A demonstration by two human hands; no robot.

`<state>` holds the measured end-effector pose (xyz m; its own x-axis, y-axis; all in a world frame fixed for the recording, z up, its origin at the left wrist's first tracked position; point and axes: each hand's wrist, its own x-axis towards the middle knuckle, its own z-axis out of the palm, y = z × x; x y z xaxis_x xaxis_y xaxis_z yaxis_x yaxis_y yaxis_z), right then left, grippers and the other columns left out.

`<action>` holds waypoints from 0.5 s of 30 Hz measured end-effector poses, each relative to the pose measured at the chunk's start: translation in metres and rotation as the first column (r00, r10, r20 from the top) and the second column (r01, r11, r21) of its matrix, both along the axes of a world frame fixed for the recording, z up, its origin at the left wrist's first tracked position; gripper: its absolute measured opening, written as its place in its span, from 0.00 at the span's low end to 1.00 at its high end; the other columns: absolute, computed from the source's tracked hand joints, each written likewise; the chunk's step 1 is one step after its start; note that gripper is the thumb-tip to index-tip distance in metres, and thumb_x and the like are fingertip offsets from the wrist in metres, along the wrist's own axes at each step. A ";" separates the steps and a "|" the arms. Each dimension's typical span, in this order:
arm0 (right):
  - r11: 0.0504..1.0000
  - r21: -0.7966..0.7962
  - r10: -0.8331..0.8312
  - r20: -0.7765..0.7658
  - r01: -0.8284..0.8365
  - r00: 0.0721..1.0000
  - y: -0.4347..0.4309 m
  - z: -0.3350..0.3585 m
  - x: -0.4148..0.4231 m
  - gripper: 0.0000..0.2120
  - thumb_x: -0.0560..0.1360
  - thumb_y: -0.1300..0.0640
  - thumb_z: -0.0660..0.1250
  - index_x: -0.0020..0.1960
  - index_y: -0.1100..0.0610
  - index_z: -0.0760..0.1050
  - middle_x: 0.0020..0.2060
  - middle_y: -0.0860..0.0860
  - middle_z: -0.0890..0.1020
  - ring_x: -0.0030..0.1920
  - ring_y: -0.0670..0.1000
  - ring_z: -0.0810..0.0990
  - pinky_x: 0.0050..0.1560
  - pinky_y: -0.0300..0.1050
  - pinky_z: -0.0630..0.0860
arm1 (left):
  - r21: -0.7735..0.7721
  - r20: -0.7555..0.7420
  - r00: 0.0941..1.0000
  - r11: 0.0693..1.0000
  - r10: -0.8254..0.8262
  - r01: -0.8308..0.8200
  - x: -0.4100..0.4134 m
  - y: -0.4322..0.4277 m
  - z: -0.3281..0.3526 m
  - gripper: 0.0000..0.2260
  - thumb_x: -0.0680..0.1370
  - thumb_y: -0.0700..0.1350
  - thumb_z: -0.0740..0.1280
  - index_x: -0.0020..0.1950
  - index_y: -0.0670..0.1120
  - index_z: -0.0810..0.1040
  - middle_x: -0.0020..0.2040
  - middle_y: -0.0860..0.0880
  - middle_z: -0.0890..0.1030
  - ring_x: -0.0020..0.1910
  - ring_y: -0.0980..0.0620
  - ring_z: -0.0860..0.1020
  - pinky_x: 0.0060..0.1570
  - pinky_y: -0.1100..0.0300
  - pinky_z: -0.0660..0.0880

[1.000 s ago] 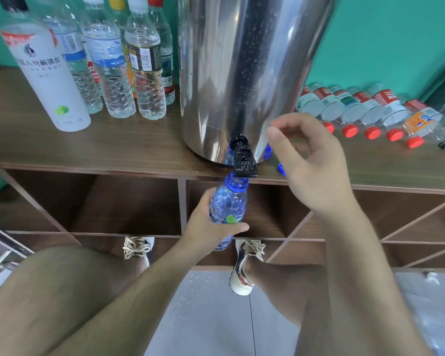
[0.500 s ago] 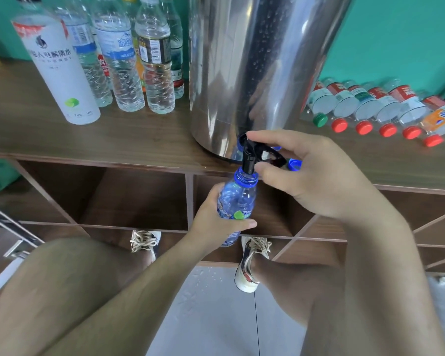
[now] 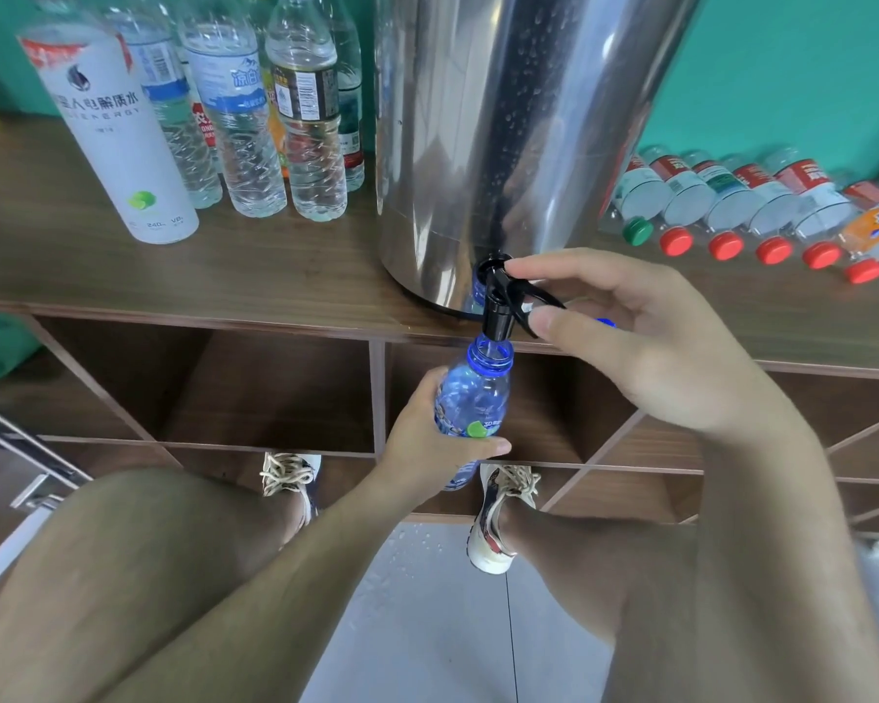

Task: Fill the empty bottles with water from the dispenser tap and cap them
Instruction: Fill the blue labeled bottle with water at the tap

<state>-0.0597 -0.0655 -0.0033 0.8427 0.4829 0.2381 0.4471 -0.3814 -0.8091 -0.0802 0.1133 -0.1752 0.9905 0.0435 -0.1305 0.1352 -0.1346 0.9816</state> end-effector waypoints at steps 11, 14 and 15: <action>0.999 0.043 -0.024 0.007 0.023 1.000 0.005 0.000 0.002 0.13 0.82 0.63 0.68 0.62 0.50 0.83 0.53 0.45 0.87 0.54 0.43 0.83 0.54 0.30 0.73 | -0.013 -0.012 1.000 1.000 0.007 -0.007 -0.003 0.000 -0.003 0.35 0.67 0.41 0.83 0.66 0.58 0.69 0.58 0.59 0.81 0.56 0.64 0.80 0.50 0.69 0.79; 0.999 0.052 -0.014 0.012 0.013 1.000 0.004 0.000 0.004 0.12 0.82 0.64 0.68 0.62 0.52 0.83 0.54 0.45 0.86 0.54 0.44 0.83 0.54 0.30 0.73 | -0.014 -0.010 1.000 1.000 0.011 -0.011 -0.003 0.000 -0.004 0.35 0.67 0.41 0.83 0.67 0.57 0.69 0.59 0.58 0.81 0.56 0.62 0.81 0.53 0.67 0.80; 0.999 0.051 -0.014 0.014 0.013 1.000 0.004 0.000 0.005 0.12 0.82 0.64 0.67 0.62 0.52 0.83 0.54 0.46 0.86 0.54 0.44 0.83 0.54 0.30 0.73 | -0.015 -0.012 1.000 1.000 0.013 -0.013 -0.003 0.000 -0.004 0.35 0.67 0.41 0.83 0.67 0.57 0.69 0.59 0.59 0.80 0.56 0.62 0.81 0.53 0.68 0.80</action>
<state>-0.0552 -0.0615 -0.0033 0.8453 0.4584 0.2745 0.4541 -0.3459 -0.8210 -0.0830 0.1129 -0.1789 0.9883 0.0539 -0.1427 0.1482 -0.1177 0.9819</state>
